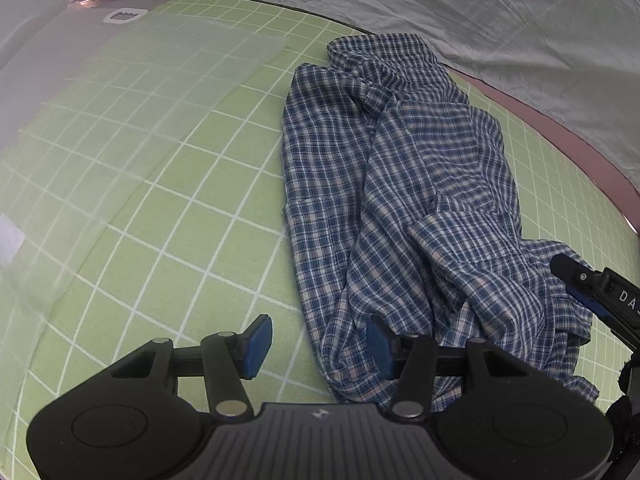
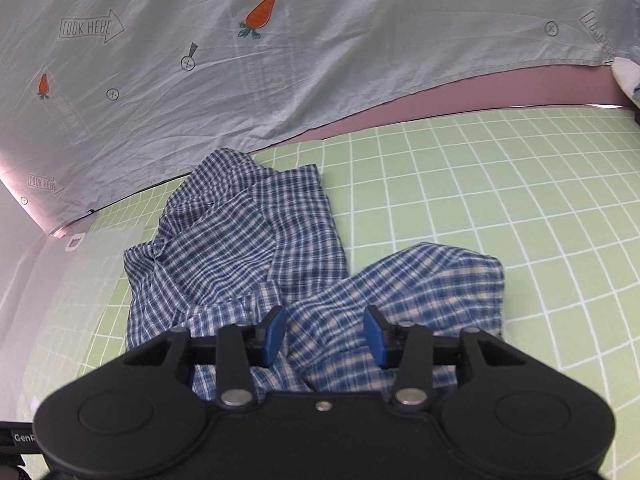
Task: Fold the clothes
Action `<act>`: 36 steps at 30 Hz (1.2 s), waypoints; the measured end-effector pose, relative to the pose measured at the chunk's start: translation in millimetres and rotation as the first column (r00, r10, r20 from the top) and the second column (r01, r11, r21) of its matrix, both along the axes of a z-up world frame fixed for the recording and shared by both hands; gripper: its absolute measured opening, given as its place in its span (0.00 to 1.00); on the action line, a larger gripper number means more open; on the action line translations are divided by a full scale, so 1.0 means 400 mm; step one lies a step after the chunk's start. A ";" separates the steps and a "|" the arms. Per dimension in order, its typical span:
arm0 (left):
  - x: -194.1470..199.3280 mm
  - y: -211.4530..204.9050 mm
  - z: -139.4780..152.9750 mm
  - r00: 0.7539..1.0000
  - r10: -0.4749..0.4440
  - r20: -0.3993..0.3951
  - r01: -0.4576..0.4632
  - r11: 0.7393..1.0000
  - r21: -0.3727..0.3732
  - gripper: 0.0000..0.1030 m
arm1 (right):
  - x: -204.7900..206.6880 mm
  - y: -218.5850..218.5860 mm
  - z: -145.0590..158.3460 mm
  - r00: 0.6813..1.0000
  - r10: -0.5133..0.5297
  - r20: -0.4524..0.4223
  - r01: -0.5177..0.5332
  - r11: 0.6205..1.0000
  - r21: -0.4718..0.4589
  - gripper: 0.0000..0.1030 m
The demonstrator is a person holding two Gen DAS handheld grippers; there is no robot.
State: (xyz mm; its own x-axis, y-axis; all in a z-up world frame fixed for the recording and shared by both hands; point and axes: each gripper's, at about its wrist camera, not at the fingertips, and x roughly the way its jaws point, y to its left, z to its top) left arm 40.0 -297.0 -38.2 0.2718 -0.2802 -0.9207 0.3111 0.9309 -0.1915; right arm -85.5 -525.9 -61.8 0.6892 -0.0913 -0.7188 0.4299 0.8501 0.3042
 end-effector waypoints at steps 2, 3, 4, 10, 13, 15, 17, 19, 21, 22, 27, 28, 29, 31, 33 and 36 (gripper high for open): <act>0.011 -0.011 -0.014 1.000 -0.006 -0.012 0.006 1.000 0.002 0.51 | 0.026 0.000 -0.015 1.000 0.027 -0.008 -0.027 0.999 0.029 0.43; 0.016 -0.016 -0.021 1.000 -0.009 -0.017 0.009 1.000 0.003 0.51 | 0.037 0.000 -0.024 0.999 0.036 -0.013 -0.035 0.999 0.040 0.43; 0.020 -0.022 -0.027 1.000 -0.011 -0.022 0.011 1.000 0.005 0.51 | 0.047 0.000 -0.032 0.999 0.044 -0.018 -0.043 0.998 0.052 0.43; 0.024 -0.032 -0.061 0.999 -0.004 -0.054 0.006 0.999 0.033 0.51 | 0.077 -0.004 -0.055 0.995 0.103 -0.006 -0.101 0.987 0.127 0.34; 0.022 -0.033 -0.063 0.999 -0.002 -0.054 0.004 0.999 0.040 0.51 | 0.082 -0.006 -0.058 0.990 0.138 0.015 -0.139 0.978 0.156 0.24; 0.020 -0.037 -0.063 0.999 -0.003 -0.051 0.006 0.999 0.050 0.52 | 0.073 -0.011 -0.051 0.991 0.133 0.029 -0.136 0.981 0.137 0.07; 0.018 -0.036 -0.062 0.999 -0.001 -0.051 0.004 0.999 0.052 0.52 | 0.052 -0.028 -0.036 0.993 0.106 0.054 -0.112 0.986 0.120 0.05; 0.016 -0.031 -0.058 0.999 0.008 -0.049 -0.005 0.999 0.044 0.52 | 0.020 -0.054 -0.015 0.995 0.060 0.085 -0.069 0.991 0.112 0.04; 0.016 -0.025 -0.051 0.999 0.019 -0.046 -0.018 0.999 0.030 0.52 | -0.019 -0.090 0.006 0.994 -0.001 0.106 -0.009 0.996 0.089 0.04; 0.015 -0.024 -0.046 0.999 0.023 -0.037 -0.022 0.999 0.030 0.52 | -0.039 -0.110 0.014 0.992 -0.040 0.117 0.031 0.996 0.081 0.04; 0.013 -0.021 -0.028 0.999 0.036 -0.001 -0.036 0.999 0.036 0.55 | -0.157 -0.234 0.048 0.941 -0.297 0.160 0.296 0.955 0.029 0.04; 0.012 -0.022 -0.030 0.999 0.033 -0.006 -0.032 0.999 0.037 0.55 | -0.179 -0.258 0.049 0.923 -0.350 0.159 0.353 0.935 0.008 0.04; 0.010 -0.023 -0.033 1.000 0.029 -0.012 -0.029 0.999 0.038 0.55 | -0.201 -0.281 0.049 0.902 -0.402 0.157 0.409 0.912 -0.014 0.04; 0.003 -0.029 -0.039 1.000 0.017 -0.024 -0.016 0.999 0.037 0.55 | -0.246 -0.312 0.046 0.855 -0.501 0.135 0.514 0.853 -0.090 0.04; -0.006 -0.040 -0.043 1.000 -0.005 -0.031 0.006 1.000 0.031 0.55 | -0.286 -0.338 0.033 0.807 -0.582 0.099 0.591 0.793 -0.149 0.03; -0.016 -0.061 -0.043 0.998 -0.046 -0.032 0.046 0.999 0.018 0.55 | -0.347 -0.381 0.001 0.744 -0.668 0.034 0.662 0.728 -0.180 0.06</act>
